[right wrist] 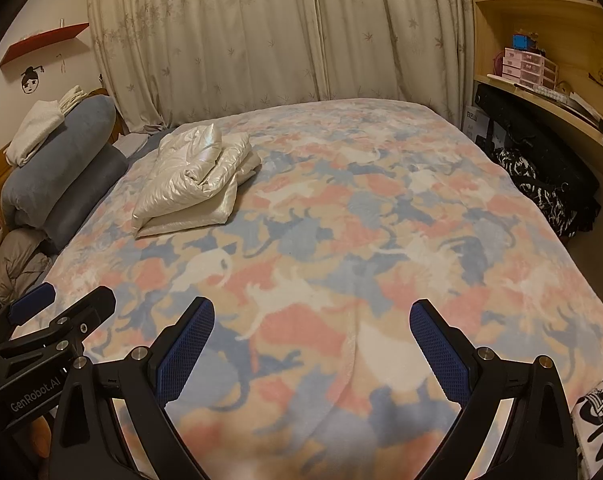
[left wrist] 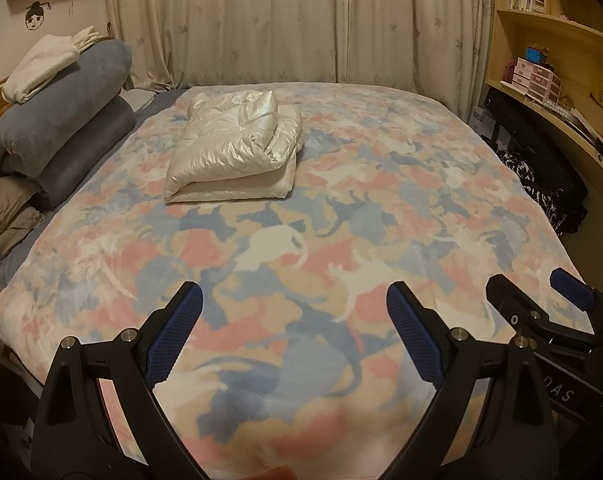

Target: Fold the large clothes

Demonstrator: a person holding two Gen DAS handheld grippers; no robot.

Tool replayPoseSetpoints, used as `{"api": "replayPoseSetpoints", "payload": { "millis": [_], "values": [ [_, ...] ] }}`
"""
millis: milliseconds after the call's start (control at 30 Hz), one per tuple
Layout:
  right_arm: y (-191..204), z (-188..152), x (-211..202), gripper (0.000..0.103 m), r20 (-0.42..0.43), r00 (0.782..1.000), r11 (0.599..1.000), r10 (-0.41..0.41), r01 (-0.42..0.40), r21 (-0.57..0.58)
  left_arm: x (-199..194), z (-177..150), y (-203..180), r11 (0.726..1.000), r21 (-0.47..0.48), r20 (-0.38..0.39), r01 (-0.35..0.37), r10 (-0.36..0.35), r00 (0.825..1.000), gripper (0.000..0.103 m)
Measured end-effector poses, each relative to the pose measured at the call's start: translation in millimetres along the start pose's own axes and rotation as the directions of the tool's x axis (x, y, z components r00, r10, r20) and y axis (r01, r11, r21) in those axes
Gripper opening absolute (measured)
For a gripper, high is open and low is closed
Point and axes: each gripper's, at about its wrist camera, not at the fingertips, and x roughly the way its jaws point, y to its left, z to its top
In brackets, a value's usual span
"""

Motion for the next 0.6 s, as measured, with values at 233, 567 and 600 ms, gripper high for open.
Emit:
{"api": "replayPoseSetpoints", "payload": {
  "millis": [233,567,600],
  "values": [
    [-0.1,0.3,-0.1,0.099,0.0,1.0,1.0,0.001,-0.001,-0.001,0.0,0.6,0.2,1.0,0.002,0.001,-0.001,0.001,1.0,0.092],
    [-0.8,0.4,0.7,0.099,0.0,1.0,1.0,-0.001,0.001,-0.004,4.9,1.1,2.9,1.0,0.0,0.001,-0.002,0.002,1.0,0.092],
    [-0.7,0.5,0.6,0.099,0.0,1.0,1.0,-0.002,0.002,-0.003,4.8,0.8,3.0,1.0,0.001,0.001,-0.002,0.002,1.0,0.092]
  ]
}}
